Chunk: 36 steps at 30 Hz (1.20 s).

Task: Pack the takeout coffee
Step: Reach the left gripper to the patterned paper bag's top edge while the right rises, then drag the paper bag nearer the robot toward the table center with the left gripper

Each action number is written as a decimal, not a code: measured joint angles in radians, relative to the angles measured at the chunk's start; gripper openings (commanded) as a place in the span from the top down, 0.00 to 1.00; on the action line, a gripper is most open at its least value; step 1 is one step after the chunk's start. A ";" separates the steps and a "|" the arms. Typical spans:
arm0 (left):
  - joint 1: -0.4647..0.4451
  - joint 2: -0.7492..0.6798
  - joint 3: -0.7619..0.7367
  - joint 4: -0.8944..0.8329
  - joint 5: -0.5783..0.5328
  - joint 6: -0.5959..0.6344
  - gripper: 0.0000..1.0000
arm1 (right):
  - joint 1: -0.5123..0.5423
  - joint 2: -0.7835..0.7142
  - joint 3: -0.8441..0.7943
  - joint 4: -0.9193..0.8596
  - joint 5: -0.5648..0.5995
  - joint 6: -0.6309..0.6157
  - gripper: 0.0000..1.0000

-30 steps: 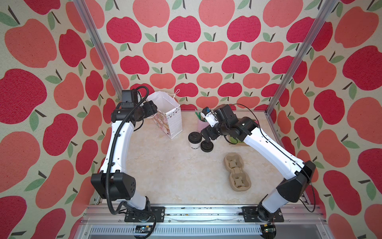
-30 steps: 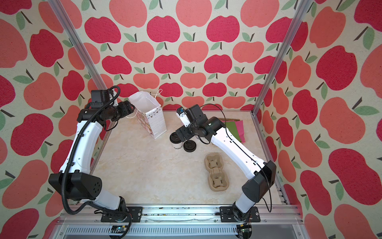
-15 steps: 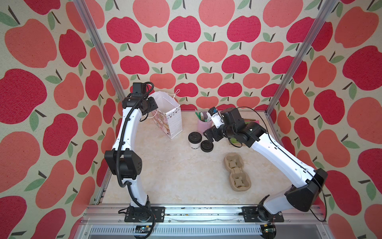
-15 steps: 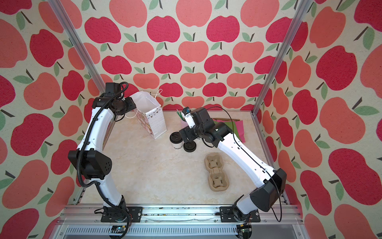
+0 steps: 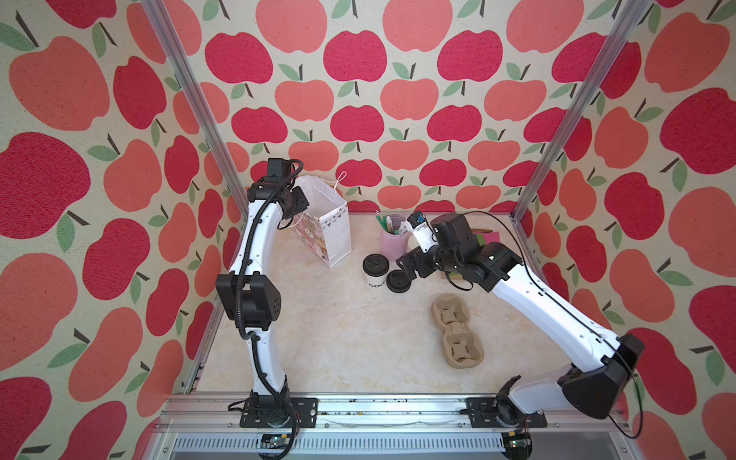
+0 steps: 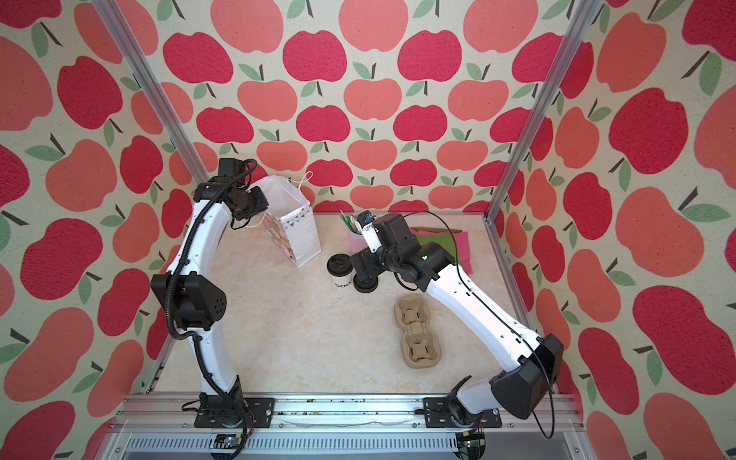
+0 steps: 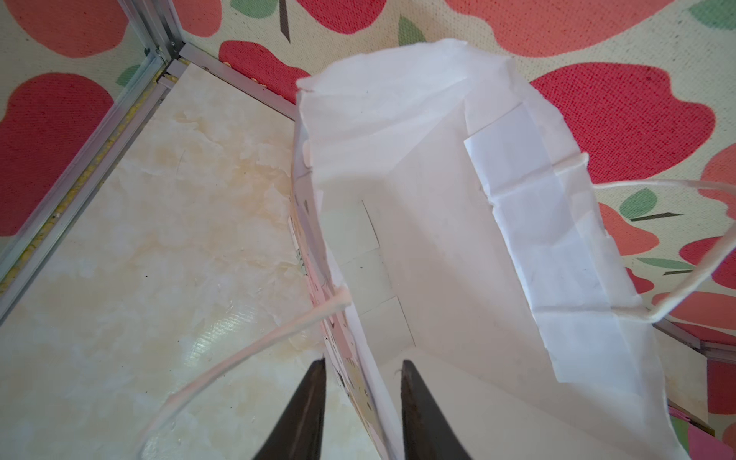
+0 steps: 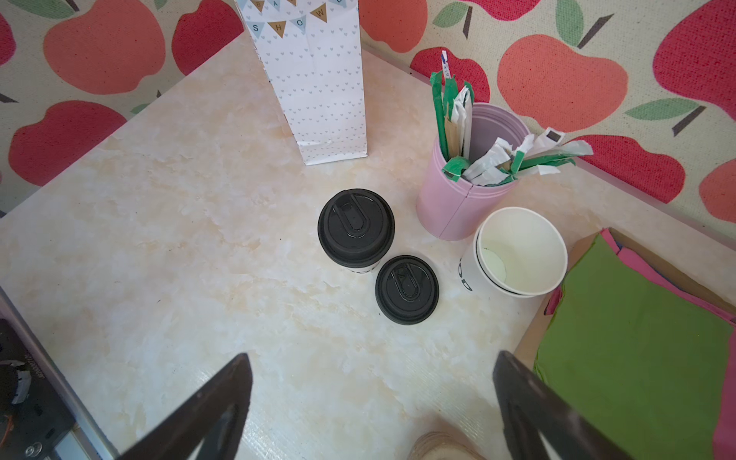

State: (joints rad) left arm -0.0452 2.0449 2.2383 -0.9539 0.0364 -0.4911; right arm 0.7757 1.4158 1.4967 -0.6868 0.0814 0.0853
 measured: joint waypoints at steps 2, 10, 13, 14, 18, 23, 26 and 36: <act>-0.003 -0.001 0.000 0.000 0.000 -0.004 0.83 | 0.000 -0.010 -0.014 0.007 0.000 0.003 0.04; -0.006 -0.052 -0.077 0.019 -0.004 -0.013 1.00 | 0.000 -0.019 -0.053 0.022 0.007 0.014 0.04; -0.006 -0.120 -0.153 0.026 -0.003 -0.015 1.00 | 0.000 -0.019 -0.056 0.023 0.007 0.014 0.04; -0.006 -0.153 -0.187 0.031 -0.003 -0.016 1.00 | 0.000 -0.021 -0.056 0.026 0.007 0.014 0.04; -0.006 -0.305 -0.340 0.061 -0.002 -0.028 1.00 | 0.000 -0.031 -0.066 0.037 0.007 0.015 0.04; -0.006 -0.543 -0.564 0.108 0.007 -0.075 1.00 | 0.000 -0.037 -0.071 0.043 0.007 0.021 0.04; -0.006 -0.665 -0.676 0.124 0.021 -0.116 1.00 | 0.000 -0.038 -0.071 0.043 0.006 0.022 0.04; -0.027 -0.939 -0.878 0.135 0.058 -0.289 1.00 | 0.000 -0.038 -0.071 0.043 0.003 0.036 0.04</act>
State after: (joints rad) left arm -0.0727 1.1061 1.3602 -0.8185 0.0940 -0.7803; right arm 0.7757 1.3781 1.4261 -0.6434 0.0841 0.1215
